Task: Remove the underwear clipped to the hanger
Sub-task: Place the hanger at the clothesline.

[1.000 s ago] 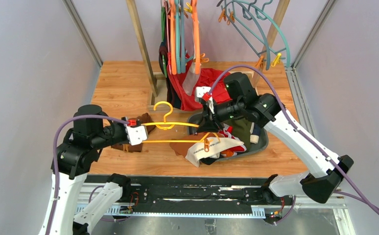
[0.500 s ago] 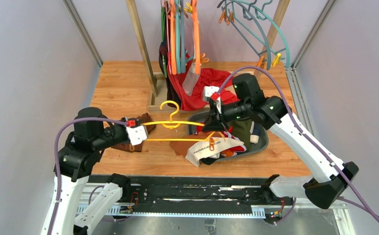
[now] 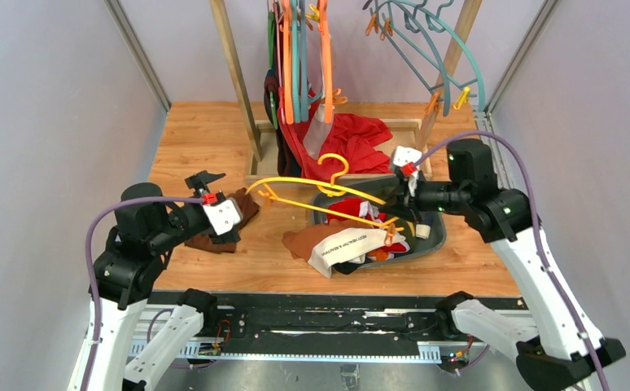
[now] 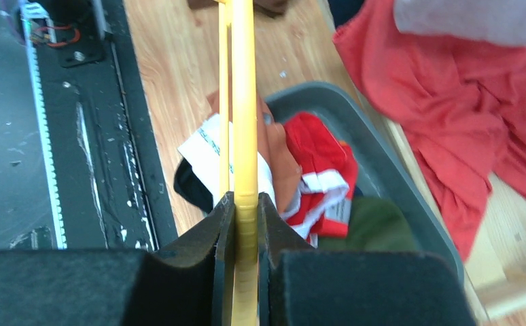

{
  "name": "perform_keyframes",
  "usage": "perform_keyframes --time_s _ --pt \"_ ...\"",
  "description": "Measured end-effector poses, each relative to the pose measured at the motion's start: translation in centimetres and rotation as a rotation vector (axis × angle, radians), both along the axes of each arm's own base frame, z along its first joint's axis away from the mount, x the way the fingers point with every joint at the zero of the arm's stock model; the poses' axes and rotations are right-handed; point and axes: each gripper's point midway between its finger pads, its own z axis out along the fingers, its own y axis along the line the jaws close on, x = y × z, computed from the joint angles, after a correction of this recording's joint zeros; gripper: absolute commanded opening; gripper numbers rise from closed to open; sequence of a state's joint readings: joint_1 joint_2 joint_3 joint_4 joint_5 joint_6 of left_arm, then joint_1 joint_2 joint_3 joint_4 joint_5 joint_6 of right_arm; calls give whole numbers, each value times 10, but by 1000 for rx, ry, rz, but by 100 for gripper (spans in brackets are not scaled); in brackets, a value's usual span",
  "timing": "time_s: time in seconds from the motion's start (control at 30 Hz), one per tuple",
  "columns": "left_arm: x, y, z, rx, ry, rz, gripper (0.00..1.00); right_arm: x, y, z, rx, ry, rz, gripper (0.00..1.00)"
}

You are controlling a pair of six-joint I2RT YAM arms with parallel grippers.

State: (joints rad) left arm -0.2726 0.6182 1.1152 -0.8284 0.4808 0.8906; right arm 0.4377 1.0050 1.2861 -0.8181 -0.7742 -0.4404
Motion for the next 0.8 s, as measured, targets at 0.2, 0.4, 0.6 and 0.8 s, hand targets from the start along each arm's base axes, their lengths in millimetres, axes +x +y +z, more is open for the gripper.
perform_keyframes --time_s 0.2,0.4,0.6,0.8 --pt "9 5 -3 -22 -1 56 98 -9 -39 -3 -57 -63 -149 1" --pt "16 8 -2 -38 -12 92 98 -11 -73 -9 -126 -103 -310 1" --pt "17 8 2 -48 -28 95 98 3 -106 -13 -195 -115 -500 1" --pt "17 8 2 -49 -30 96 98 15 -123 -11 -224 -114 -613 0"
